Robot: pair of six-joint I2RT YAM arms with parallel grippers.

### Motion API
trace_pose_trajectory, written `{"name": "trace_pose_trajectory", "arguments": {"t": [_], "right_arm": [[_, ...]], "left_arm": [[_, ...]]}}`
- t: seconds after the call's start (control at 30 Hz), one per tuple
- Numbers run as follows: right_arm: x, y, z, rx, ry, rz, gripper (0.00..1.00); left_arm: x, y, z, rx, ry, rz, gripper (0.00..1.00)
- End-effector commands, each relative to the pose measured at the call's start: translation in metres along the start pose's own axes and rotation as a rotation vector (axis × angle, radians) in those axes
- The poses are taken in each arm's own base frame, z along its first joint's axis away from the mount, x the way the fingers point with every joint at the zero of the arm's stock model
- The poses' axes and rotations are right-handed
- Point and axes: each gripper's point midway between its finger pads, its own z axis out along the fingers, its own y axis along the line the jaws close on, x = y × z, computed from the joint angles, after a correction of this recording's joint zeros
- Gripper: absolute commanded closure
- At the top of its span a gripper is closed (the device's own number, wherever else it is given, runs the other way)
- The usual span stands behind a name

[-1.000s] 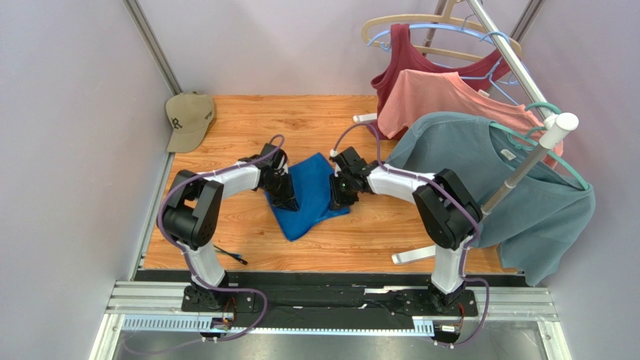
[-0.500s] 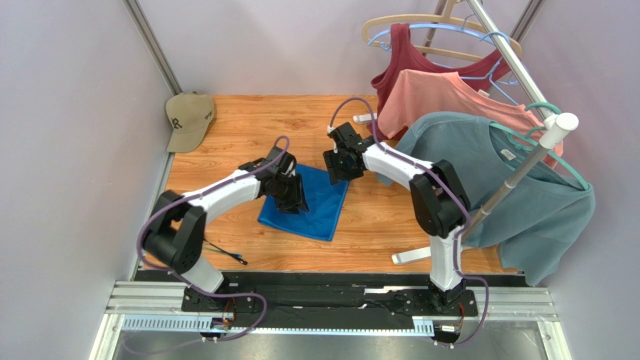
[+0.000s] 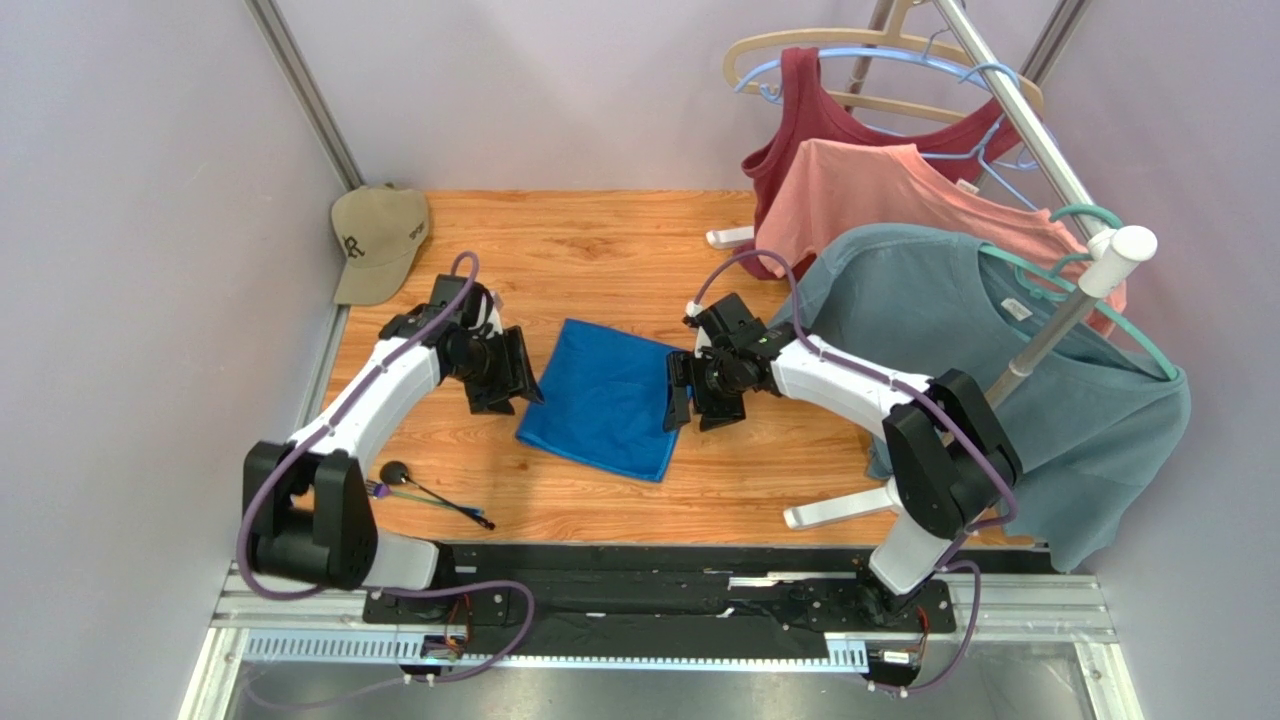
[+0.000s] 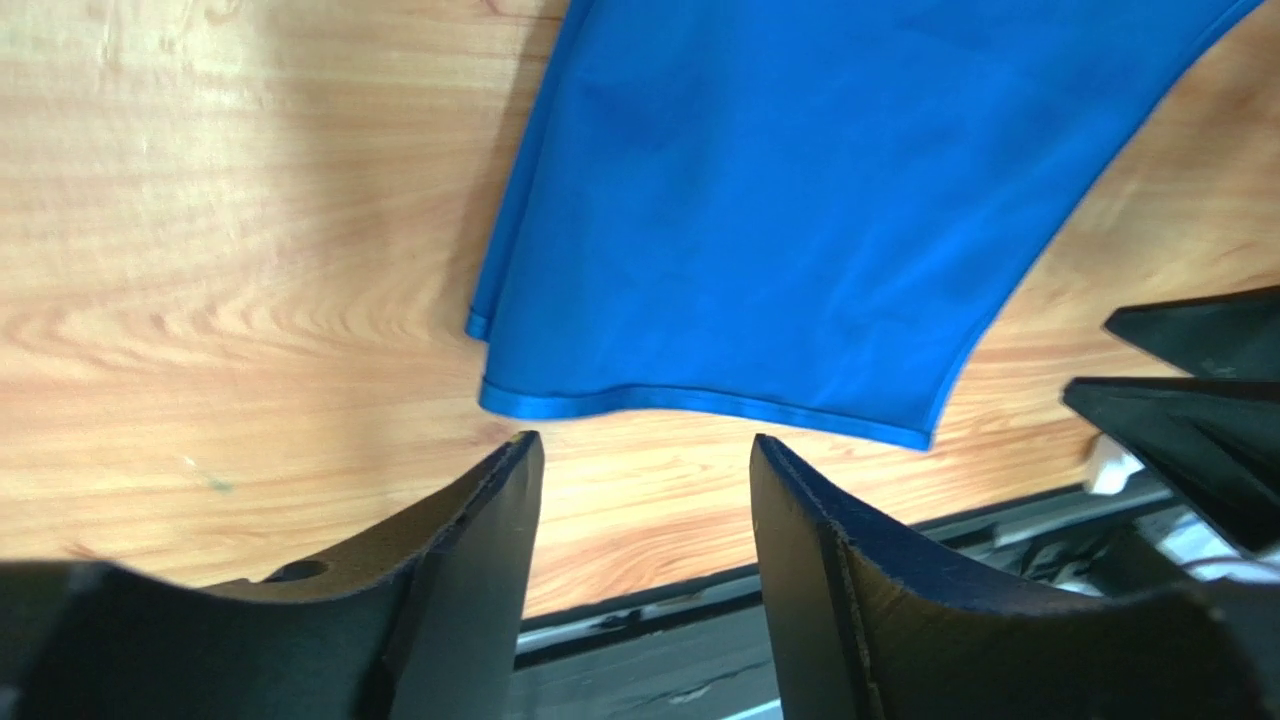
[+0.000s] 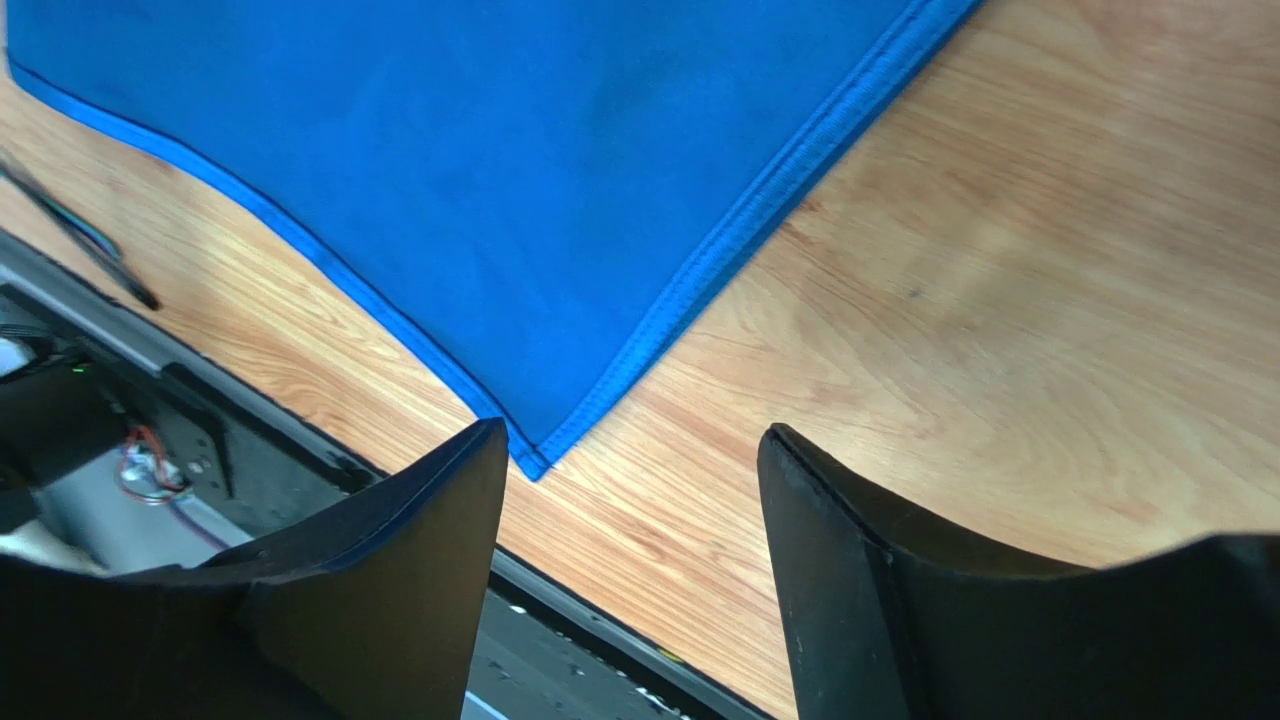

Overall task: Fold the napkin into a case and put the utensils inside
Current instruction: Rotate the square-folded napkin at the center of the board.

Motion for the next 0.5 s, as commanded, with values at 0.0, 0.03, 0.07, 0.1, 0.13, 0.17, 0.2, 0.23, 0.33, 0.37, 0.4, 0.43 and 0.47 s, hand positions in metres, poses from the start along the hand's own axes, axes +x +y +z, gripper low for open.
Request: {"name": "trace_pose_trajectory", "arguments": {"t": [0.0,0.03,0.07,0.1,0.13,0.17,0.2,0.23,0.33,0.37,0.4,0.43,0.47], "right_arm": [[0.0,0.016,0.009,-0.094,-0.011,0.076,0.34],[0.003,0.016,0.011,-0.101,-0.007,0.097,0.34],[0.001,0.018,0.012,-0.112,-0.02,0.124,0.34],[0.007,0.014,0.016,-0.107,-0.013,0.144,0.34],[0.006,0.014,0.017,-0.115,-0.016,0.146,0.34],[0.003,0.015,0.02,-0.119,-0.03,0.144,0.35],[0.002,0.011,0.026,-0.106,-0.027,0.148,0.36],[-0.005,0.011,0.029,-0.096,-0.04,0.139,0.36],[-0.022,-0.004,0.04,-0.001,-0.052,0.083,0.39],[-0.023,-0.01,0.042,0.03,-0.047,0.079,0.4],[-0.027,-0.016,0.044,0.051,-0.052,0.055,0.41],[-0.029,-0.025,0.051,0.084,-0.046,0.051,0.42],[-0.041,-0.03,0.051,0.102,-0.059,0.047,0.44]], "left_arm": [[-0.007,0.004,0.015,0.0,0.114,0.071,0.38],[-0.005,0.007,0.02,-0.012,0.143,0.066,0.39],[-0.001,0.011,0.024,-0.022,0.163,0.06,0.4],[0.0,0.017,0.03,-0.043,0.171,0.049,0.4],[0.004,0.023,0.036,-0.053,0.166,0.043,0.4],[0.004,0.026,0.037,-0.065,0.157,0.039,0.4],[0.005,0.033,0.039,-0.095,0.15,0.034,0.4],[0.008,0.037,0.04,-0.115,0.156,0.025,0.4],[0.011,0.043,0.044,-0.145,0.169,-0.007,0.41],[0.013,0.042,0.047,-0.139,0.178,-0.018,0.42],[0.021,0.042,0.052,-0.123,0.203,-0.034,0.43],[0.021,0.042,0.055,-0.118,0.193,-0.053,0.45],[0.024,0.042,0.058,-0.115,0.196,-0.064,0.49]]}}
